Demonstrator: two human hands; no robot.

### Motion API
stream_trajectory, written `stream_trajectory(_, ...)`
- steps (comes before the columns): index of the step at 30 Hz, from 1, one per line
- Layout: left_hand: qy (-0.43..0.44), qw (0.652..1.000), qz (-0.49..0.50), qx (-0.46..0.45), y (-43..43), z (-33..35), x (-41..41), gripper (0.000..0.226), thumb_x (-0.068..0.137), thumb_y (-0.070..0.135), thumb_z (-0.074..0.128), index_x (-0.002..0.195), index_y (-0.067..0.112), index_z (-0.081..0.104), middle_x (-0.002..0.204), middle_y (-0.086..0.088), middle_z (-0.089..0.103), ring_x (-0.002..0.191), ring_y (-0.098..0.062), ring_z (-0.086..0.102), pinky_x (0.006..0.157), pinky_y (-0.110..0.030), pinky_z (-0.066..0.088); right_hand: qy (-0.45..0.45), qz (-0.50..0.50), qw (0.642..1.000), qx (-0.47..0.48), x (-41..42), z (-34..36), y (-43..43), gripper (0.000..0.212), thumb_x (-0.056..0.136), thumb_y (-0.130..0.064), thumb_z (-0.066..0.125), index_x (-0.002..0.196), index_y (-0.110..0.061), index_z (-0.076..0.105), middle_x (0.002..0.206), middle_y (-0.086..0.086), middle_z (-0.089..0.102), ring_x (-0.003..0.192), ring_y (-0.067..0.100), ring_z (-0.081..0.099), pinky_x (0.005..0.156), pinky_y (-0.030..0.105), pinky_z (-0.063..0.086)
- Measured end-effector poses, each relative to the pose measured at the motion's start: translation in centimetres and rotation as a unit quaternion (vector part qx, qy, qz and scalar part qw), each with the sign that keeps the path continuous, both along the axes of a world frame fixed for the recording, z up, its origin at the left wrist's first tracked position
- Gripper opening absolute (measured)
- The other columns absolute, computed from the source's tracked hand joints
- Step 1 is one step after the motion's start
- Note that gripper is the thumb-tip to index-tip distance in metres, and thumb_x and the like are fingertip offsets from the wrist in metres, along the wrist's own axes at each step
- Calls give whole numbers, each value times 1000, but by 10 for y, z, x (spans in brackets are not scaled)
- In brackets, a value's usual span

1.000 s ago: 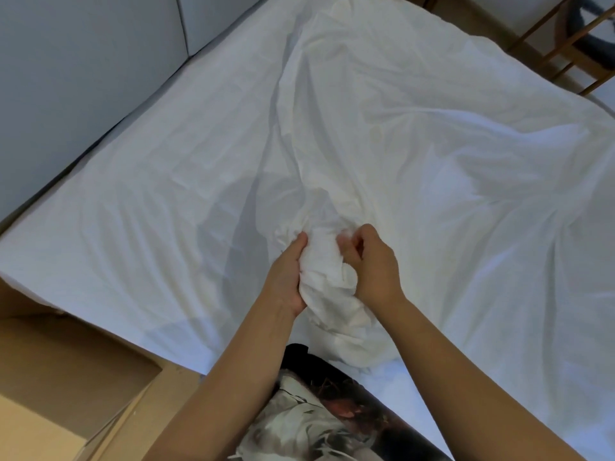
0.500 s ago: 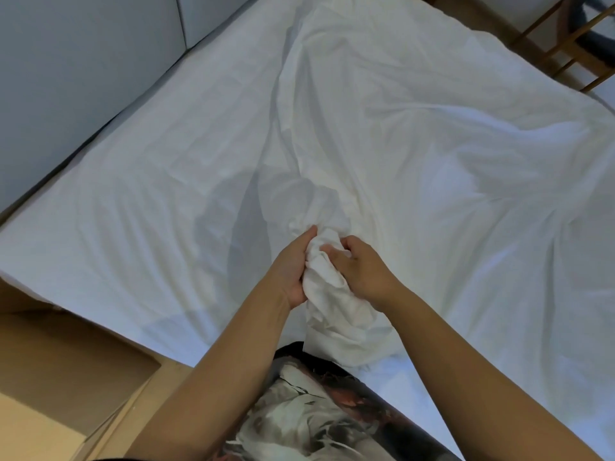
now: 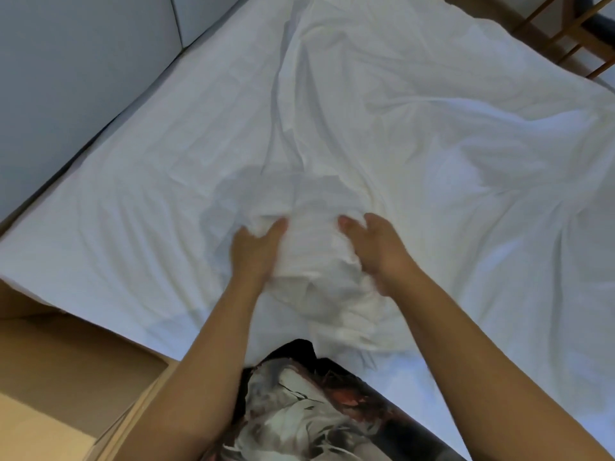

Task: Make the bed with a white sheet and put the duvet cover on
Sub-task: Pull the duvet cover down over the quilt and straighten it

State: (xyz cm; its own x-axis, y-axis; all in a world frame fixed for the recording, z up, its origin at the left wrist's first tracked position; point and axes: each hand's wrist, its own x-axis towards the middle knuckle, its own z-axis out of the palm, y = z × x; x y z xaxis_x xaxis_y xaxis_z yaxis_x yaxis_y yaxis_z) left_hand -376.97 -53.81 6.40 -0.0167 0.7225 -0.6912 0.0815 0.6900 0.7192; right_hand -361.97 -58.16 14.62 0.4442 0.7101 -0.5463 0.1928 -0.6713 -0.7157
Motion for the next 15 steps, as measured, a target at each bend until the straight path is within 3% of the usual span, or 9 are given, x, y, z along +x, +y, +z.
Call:
stream_trajectory(1,92,995,-6,33,0,-8,-13,60,79,44,70,123,5,58,122,-12,62,111,-26,59,98,-37,46,34,-31,999,11,4,6,1,22,92,-32,56,101,-12,60,98,4,66,87,20,64,75,31,53)
stream_trajectory(3,146,989,-29,22,-3,-20,-25,62,82,48,65,126,6,53,125,-12,59,114,-28,55,97,-35,44,56,-46,997,13,7,11,1,25,90,-32,59,105,-12,60,101,5,67,90,23,65,79,35,54)
stream_trajectory(6,168,982,-81,-29,-6,-23,-12,77,86,46,61,141,2,28,142,-18,37,128,-33,40,104,-40,36,-2,-19,1000,13,-4,8,1,21,90,-29,60,101,-12,58,95,-1,62,83,14,59,67,25,47)
stream_trajectory(8,253,959,-126,5,-7,-8,-1,89,85,47,60,148,7,11,150,-15,19,136,-34,24,107,-48,28,-15,-11,1000,21,-10,5,-1,18,90,-28,59,97,-11,57,91,-2,60,80,11,57,63,23,43)
stream_trajectory(9,281,949,-130,52,-8,0,3,89,85,47,60,148,8,11,150,-14,18,136,-33,23,106,-49,28,-18,-11,1000,23,-11,4,-2,18,90,-27,58,96,-11,56,91,-2,59,78,11,56,63,23,42)
stream_trajectory(11,239,955,-138,108,-10,13,12,73,87,50,55,139,5,33,140,-17,38,127,-32,39,102,-44,35,-24,-16,999,27,-13,4,-3,17,90,-27,58,95,-11,56,91,0,60,78,12,57,63,23,43)
stream_trajectory(13,98,979,-166,69,-18,31,26,53,92,50,46,109,1,58,113,-20,60,106,-34,57,92,-40,44,-37,-16,999,35,-16,5,-3,15,89,-28,58,84,-16,52,83,-3,57,72,10,55,59,20,40)
stream_trajectory(15,27,987,-142,64,-26,45,39,42,99,35,43,80,1,59,91,-22,63,90,-36,60,86,-45,48,-33,-18,999,34,-20,8,-3,22,89,-32,59,76,-19,47,77,-6,52,67,7,52,54,17,37)
